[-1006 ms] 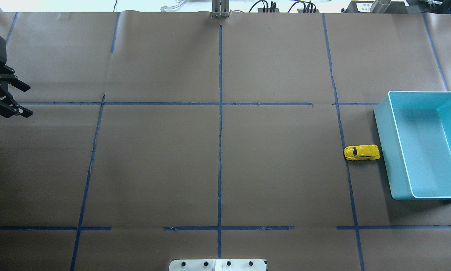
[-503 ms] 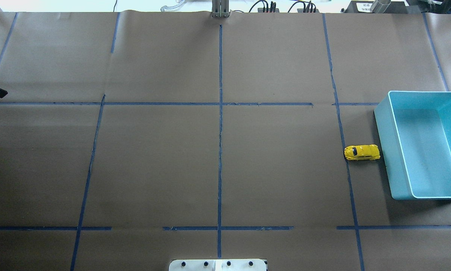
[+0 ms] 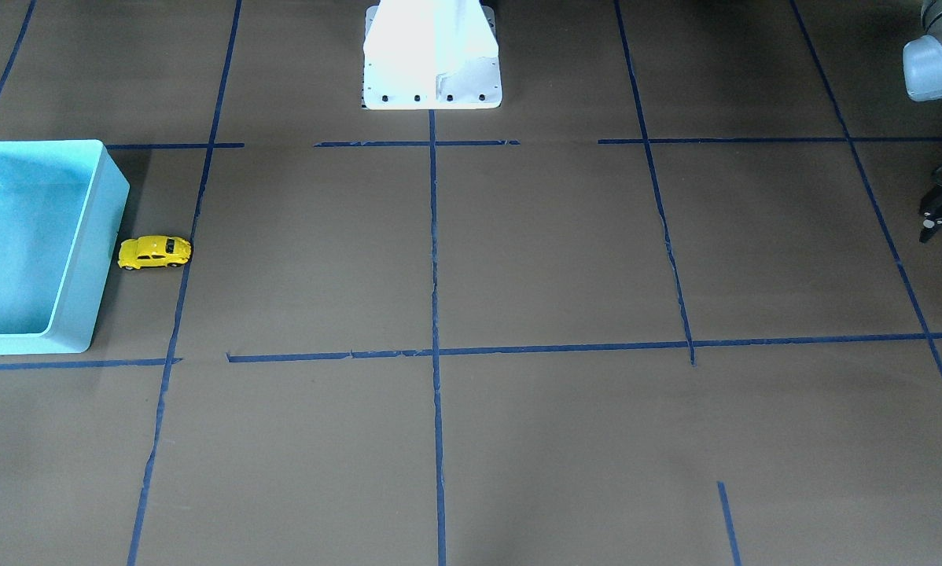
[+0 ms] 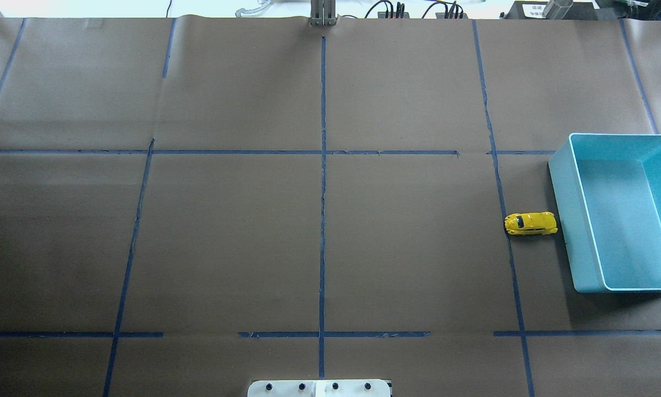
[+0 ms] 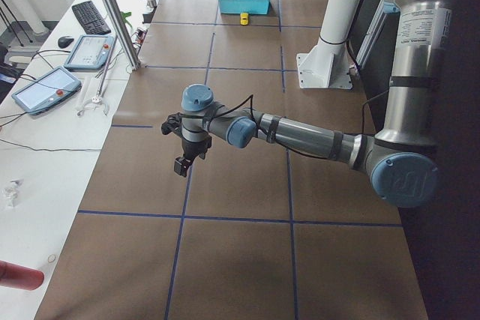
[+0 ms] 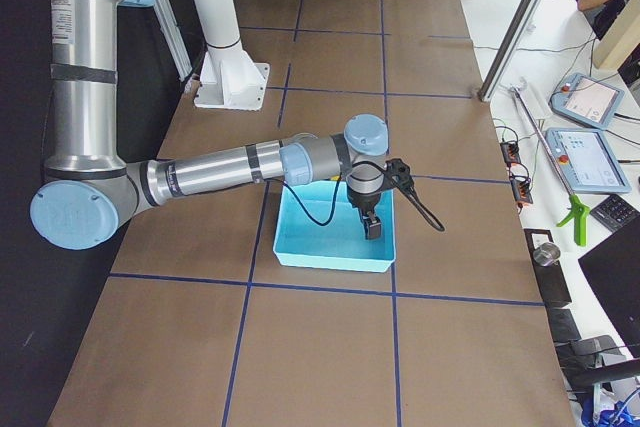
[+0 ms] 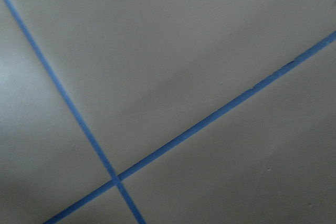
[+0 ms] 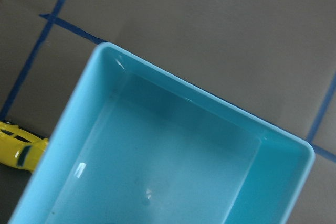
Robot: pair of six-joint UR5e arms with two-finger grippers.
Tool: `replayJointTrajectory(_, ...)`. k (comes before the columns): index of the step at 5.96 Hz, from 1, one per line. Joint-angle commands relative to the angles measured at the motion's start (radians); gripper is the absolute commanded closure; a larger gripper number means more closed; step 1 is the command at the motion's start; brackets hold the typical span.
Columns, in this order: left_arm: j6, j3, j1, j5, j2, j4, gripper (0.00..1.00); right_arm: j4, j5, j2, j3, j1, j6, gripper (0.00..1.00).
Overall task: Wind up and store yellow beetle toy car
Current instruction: 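Lower the right gripper onto the yellow car beside the bin and grasp it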
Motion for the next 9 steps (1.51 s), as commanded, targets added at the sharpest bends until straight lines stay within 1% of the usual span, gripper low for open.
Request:
replayJointTrajectory(1, -0.009, -0.018, -0.111, -0.060, 0.012, 0.233, 0.00, 0.006, -0.086, 0.125, 0.036, -0.194, -0.010, 0.00)
replayJointTrajectory(2, -0.010, 0.002, -0.162, -0.129, 0.015, 0.260, 0.00, 0.009, -0.119, 0.142, 0.118, -0.304, -0.048, 0.00)
replayJointTrajectory(3, -0.007, 0.001, -0.174, -0.163, 0.068, 0.256, 0.00, 0.005, -0.175, 0.172, 0.139, -0.425, -0.057, 0.00)
replayJointTrajectory(4, 0.001, 0.001, -0.214, -0.192, 0.131, 0.241, 0.00, -0.008, -0.205, 0.168, 0.131, -0.513, -0.121, 0.00)
replayJointTrajectory(5, 0.001, 0.004, -0.217, -0.194, 0.139, 0.242, 0.00, -0.006, -0.272, 0.167, 0.134, -0.562, -0.257, 0.00)
replayJointTrajectory(6, 0.001, -0.010, -0.219, -0.191, 0.177, 0.240, 0.00, -0.005, -0.339, 0.153, 0.110, -0.580, -0.374, 0.00)
replayJointTrajectory(7, 0.007, 0.004, -0.219, -0.188, 0.179, 0.240, 0.00, 0.001, -0.345, 0.150, 0.093, -0.586, -0.477, 0.00)
replayJointTrajectory(8, 0.007, 0.019, -0.219, -0.186, 0.181, 0.240, 0.00, 0.000, -0.377, 0.151, 0.094, -0.586, -0.590, 0.00)
replayJointTrajectory(9, 0.007, 0.033, -0.219, -0.185, 0.179, 0.240, 0.00, -0.006, -0.435, 0.141, 0.090, -0.612, -0.597, 0.00)
